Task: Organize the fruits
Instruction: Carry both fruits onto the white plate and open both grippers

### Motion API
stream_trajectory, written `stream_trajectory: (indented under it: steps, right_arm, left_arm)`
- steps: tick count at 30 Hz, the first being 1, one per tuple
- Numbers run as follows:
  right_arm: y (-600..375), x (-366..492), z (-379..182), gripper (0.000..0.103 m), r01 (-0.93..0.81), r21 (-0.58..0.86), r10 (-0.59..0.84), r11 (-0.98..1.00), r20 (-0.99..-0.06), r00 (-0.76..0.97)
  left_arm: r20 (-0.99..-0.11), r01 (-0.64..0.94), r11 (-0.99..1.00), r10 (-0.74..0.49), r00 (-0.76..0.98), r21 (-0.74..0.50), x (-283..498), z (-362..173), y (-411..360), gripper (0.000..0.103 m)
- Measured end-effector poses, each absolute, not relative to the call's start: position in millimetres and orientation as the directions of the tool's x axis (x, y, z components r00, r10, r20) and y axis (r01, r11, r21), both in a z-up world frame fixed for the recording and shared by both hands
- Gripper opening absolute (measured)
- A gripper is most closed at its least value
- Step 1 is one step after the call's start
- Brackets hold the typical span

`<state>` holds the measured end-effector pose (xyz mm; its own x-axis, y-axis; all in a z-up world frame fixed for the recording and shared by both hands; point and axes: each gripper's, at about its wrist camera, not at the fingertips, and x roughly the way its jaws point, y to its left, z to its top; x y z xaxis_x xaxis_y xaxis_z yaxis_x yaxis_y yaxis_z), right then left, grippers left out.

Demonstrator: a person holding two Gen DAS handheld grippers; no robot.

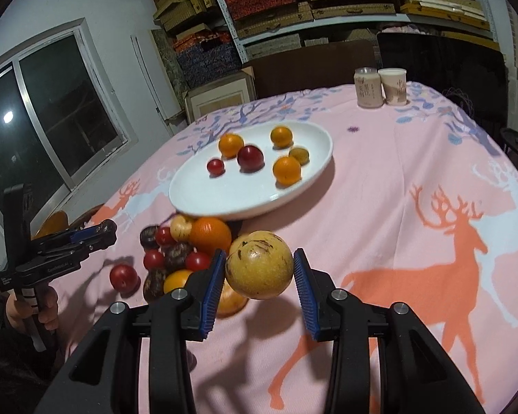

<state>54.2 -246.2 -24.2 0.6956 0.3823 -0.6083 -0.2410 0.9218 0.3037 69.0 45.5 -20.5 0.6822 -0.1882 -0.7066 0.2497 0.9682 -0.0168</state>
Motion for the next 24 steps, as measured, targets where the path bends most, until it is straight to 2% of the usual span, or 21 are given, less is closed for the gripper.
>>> stream_trajectory:
  steps: [6, 9, 20, 22, 24]
  right_arm:
    - [-234.2, 83.4, 17.0, 0.040, -0.286, 0.260, 0.385, 0.922, -0.549, 0.742]
    - [-224.5, 103.6, 23.6, 0.040, -0.294, 0.248, 0.383, 0.923, -0.539, 0.750]
    - [-192.4, 173.5, -19.8, 0.041, -0.291, 0.257, 0.389, 0.921, -0.617, 0.684]
    - [-186.2, 176.7, -22.3, 0.044, -0.311, 0.262, 0.406, 0.914, -0.611, 0.679]
    - [-184.7, 174.1, -21.3, 0.055, -0.323, 0.264, 0.417, 0.909, -0.596, 0.686]
  left_arm:
    - [-0.685, 0.311, 0.950, -0.208, 0.698, 0.028, 101.4, 3.5, 7.0, 0.041]
    - [-0.695, 0.322, 0.947, -0.223, 0.684, 0.014, 129.2, 3.8, -5.7, 0.041]
    - [-0.775, 0.307, 0.951, -0.184, 0.605, 0.014, 209.8, -38.5, -27.4, 0.042]
    - [-0.777, 0.286, 0.958, -0.175, 0.605, 0.007, 216.3, -40.6, -23.9, 0.063]
    - [-0.760, 0.258, 0.966, -0.165, 0.629, 0.004, 215.8, -36.3, -18.2, 0.076]
